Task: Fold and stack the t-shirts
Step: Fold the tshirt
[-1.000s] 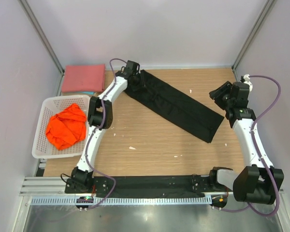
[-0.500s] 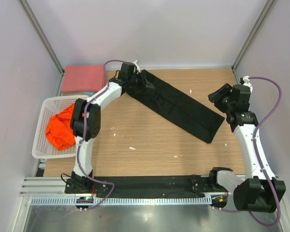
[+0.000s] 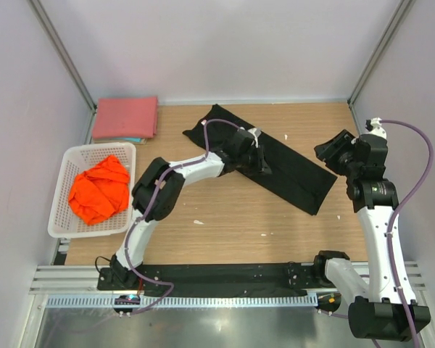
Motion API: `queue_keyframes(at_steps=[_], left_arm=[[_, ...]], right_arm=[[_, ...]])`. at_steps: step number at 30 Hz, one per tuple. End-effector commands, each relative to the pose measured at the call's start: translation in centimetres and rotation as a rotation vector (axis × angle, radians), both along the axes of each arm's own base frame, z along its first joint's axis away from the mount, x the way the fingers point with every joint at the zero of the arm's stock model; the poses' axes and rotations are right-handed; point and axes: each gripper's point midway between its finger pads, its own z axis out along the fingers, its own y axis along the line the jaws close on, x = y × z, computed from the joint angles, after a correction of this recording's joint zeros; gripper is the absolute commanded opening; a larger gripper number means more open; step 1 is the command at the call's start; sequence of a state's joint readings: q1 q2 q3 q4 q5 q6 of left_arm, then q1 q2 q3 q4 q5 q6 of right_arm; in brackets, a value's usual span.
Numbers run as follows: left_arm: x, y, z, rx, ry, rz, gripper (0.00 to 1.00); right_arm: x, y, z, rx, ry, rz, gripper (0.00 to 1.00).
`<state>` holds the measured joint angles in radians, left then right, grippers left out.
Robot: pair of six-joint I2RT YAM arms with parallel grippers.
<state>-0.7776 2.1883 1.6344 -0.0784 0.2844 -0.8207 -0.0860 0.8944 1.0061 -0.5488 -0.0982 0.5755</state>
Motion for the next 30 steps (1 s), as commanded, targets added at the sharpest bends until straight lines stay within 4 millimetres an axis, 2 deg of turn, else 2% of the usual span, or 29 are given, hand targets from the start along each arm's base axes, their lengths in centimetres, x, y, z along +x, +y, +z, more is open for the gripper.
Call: queue_keyframes(at_steps=[1, 2, 5, 11, 12, 15, 16, 18, 19, 20, 22, 23, 24, 26, 30], left_arm=[[2.1, -1.3, 0.7, -0.037, -0.028, 0.046, 0.35], [1.7, -1.4, -0.6, -0.012, -0.008, 0.042, 0.34], [0.8, -1.3, -2.4, 0.044, 0.015, 0.037, 0.34], [-1.2, 1.4, -6.4, 0.173, 0.092, 0.042, 0.34], [-1.4, 1.8, -6.0, 0.179, 0.089, 0.042, 0.34], [-2.3, 3.8, -6.8, 0.252, 0.090, 0.044, 0.35], [-2.7, 4.6, -6.1, 0.274, 0.083, 0.042, 0.35], [-3.1, 6.8, -6.9, 0.360, 0.066, 0.047, 0.35], [-3.5, 7.8, -6.2, 0.389, 0.066, 0.053, 0.35], [-4.0, 9.6, -7.2, 0.425, 0.086, 0.063, 0.36], [-4.3, 11.4, -7.1, 0.438, 0.098, 0.077, 0.36], [-4.7, 13.3, -7.1, 0.451, 0.113, 0.100, 0.36], [-4.8, 14.3, -7.1, 0.457, 0.117, 0.109, 0.36], [-5.2, 16.9, -6.9, 0.466, 0.132, 0.138, 0.36], [-5.6, 20.3, -6.5, 0.500, 0.144, 0.170, 0.36]], right_arm=[[-0.4, 0.5, 1.1, -0.016, -0.023, 0.036, 0.52], [-0.4, 0.4, 1.0, -0.017, -0.020, 0.035, 0.52], [-0.4, 0.4, 0.7, -0.017, -0.011, 0.036, 0.52], [-0.2, 0.5, 0.7, -0.015, -0.011, 0.043, 0.52], [-0.3, 0.5, 0.5, -0.015, -0.002, 0.042, 0.52], [-0.1, 0.5, -0.2, -0.025, 0.031, 0.051, 0.52], [-0.1, 0.6, -0.3, -0.027, 0.039, 0.059, 0.52], [0.0, 0.6, -1.3, -0.035, 0.085, 0.075, 0.52], [0.2, 0.7, -2.0, -0.033, 0.111, 0.087, 0.52], [0.2, 0.8, -2.5, -0.041, 0.130, 0.102, 0.52], [0.2, 1.0, -4.3, -0.039, 0.199, 0.124, 0.52], [0.2, 1.1, -5.1, -0.039, 0.223, 0.136, 0.52], [0.1, 1.2, -5.8, -0.045, 0.243, 0.152, 0.52], [0.0, 1.4, -8.3, -0.038, 0.318, 0.177, 0.52], [-0.5, 3.2, -13.0, -0.075, 0.468, 0.250, 0.52]])
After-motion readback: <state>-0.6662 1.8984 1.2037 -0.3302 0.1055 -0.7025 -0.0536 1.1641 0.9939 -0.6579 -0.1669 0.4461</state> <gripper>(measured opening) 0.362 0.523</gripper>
